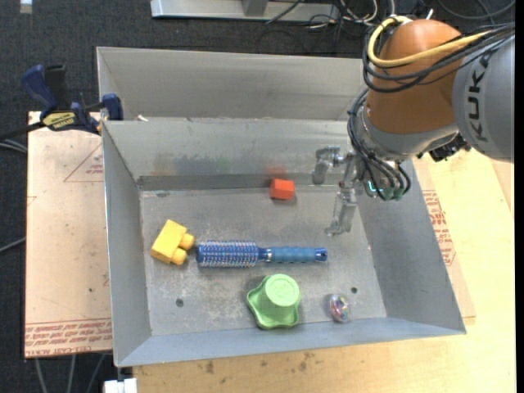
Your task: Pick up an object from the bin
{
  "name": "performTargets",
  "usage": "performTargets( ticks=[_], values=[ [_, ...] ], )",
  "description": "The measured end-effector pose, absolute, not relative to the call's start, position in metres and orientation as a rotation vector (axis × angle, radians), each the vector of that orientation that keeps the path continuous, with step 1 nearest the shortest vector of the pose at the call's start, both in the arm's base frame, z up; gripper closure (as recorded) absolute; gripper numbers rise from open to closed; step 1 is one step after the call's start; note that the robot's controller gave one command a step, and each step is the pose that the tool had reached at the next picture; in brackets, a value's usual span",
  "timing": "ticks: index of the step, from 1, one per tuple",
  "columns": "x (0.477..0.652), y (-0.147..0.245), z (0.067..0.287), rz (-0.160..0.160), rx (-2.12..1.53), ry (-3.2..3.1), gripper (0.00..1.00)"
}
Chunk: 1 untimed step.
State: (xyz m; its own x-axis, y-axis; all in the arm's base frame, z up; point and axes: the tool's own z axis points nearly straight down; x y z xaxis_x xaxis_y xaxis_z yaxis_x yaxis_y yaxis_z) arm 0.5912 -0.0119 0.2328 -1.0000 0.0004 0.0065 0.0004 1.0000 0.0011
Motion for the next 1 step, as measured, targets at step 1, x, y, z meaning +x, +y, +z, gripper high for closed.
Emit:
performTargets(
  ticks=[1],
  values=[
    [0.5304, -0.0429, 0.0660, -0.003, 0.360, -3.115, 0.00]
  ],
)
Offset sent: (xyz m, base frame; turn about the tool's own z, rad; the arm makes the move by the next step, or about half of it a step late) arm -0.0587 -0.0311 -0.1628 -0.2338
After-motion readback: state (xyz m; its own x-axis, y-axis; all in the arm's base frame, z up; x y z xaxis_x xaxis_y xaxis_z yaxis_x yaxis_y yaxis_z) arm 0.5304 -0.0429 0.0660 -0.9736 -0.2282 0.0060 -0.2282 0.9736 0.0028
